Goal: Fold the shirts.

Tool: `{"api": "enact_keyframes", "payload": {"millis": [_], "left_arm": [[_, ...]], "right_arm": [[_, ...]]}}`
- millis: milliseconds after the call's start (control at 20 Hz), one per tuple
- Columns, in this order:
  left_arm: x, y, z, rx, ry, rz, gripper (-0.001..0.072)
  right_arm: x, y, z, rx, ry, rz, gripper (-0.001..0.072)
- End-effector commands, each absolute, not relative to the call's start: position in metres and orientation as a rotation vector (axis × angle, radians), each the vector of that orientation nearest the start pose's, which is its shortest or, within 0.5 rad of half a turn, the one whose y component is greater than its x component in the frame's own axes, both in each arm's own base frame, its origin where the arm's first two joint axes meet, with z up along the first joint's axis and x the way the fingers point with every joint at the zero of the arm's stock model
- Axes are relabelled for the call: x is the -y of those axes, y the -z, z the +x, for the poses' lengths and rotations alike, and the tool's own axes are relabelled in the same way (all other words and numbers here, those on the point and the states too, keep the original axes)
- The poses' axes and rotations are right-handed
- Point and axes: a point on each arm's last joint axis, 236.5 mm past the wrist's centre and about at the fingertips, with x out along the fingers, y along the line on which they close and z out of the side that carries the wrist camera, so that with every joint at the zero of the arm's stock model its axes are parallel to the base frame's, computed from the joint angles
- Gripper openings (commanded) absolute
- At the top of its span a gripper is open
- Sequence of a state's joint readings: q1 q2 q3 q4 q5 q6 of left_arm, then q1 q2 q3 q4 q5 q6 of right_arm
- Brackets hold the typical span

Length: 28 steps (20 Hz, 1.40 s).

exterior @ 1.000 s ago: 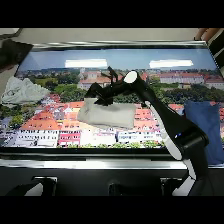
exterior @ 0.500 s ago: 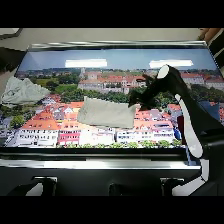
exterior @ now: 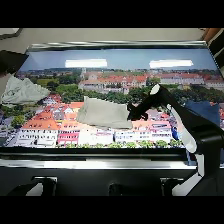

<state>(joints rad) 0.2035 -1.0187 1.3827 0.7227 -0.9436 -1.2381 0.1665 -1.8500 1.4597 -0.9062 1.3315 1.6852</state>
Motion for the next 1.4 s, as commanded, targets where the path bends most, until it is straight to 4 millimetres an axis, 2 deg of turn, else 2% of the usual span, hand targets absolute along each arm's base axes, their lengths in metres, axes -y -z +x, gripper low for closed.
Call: {"api": "enact_keyframes", "payload": {"millis": [0, 50, 100, 200, 300, 450, 500, 600, 700, 800, 900, 1050, 1100, 1150, 1350], "left_arm": [[0.059, -0.3, 0.422, -0.4, 0.401, -0.392, 0.0032], [0.059, -0.3, 0.422, -0.4, 0.401, -0.392, 0.0032], [0.059, -0.3, 0.422, -0.4, 0.401, -0.392, 0.0032], [0.059, -0.3, 0.422, -0.4, 0.401, -0.392, 0.0032], [0.059, -0.3, 0.422, -0.4, 0.401, -0.392, 0.0032], [0.059, -0.301, 0.422, -0.399, 0.401, -0.392, 0.0032], [0.059, -0.301, 0.422, -0.4, 0.401, -0.392, 0.0032], [0.059, -0.301, 0.422, -0.399, 0.401, -0.392, 0.0032], [0.059, -0.301, 0.422, -0.397, 0.403, -0.383, 0.0032], [0.059, -0.301, 0.422, -0.396, 0.404, -0.377, 0.0032], [0.06, -0.301, 0.422, -0.395, 0.405, -0.373, 0.0032], [0.06, -0.301, 0.422, -0.394, 0.406, -0.366, 0.0032], [0.059, -0.301, 0.422, -0.394, 0.406, -0.366, 0.0032], [0.059, -0.301, 0.422, -0.394, 0.406, -0.366, 0.0032], [0.059, -0.301, 0.422, -0.394, 0.406, -0.366, 0.0032]], "right_arm": [[-0.232, 0.046, 0.418, -1.588, -0.505, 0.717, 0.005], [-0.22, 0.018, 0.435, -1.5, -0.514, 0.702, 0.005], [-0.199, -0.009, 0.452, -1.413, -0.496, 0.691, 0.0049], [-0.131, -0.061, 0.476, -1.266, -0.348, 0.707, 0.0047], [-0.055, -0.111, 0.482, -1.123, -0.194, 0.76, 0.0047], [0.033, -0.177, 0.454, -0.955, -0.044, 0.841, 0.0047], [0.058, -0.193, 0.442, -0.906, 0.015, 0.865, 0.0047], [0.106, -0.215, 0.41, -0.83, 0.154, 0.901, 0.0047], [0.145, -0.223, 0.373, -0.802, 0.296, 0.949, 0.0048], [0.166, -0.215, 0.334, -0.861, 0.389, 1.008, 0.0048], [0.173, -0.203, 0.297, -0.96, 0.442, 1.064, 0.0048], [0.181, -0.196, 0.263, -1.028, 0.486, 1.118, 0.0048], [0.184, -0.197, 0.263, -1.014, 0.484, 1.123, 0.0047], [0.184, -0.202, 0.272, -0.977, 0.451, 1.12, 0.0047], [0.176, -0.251, 0.35, -0.68, 0.276, 1.129, 0.0047]]}}
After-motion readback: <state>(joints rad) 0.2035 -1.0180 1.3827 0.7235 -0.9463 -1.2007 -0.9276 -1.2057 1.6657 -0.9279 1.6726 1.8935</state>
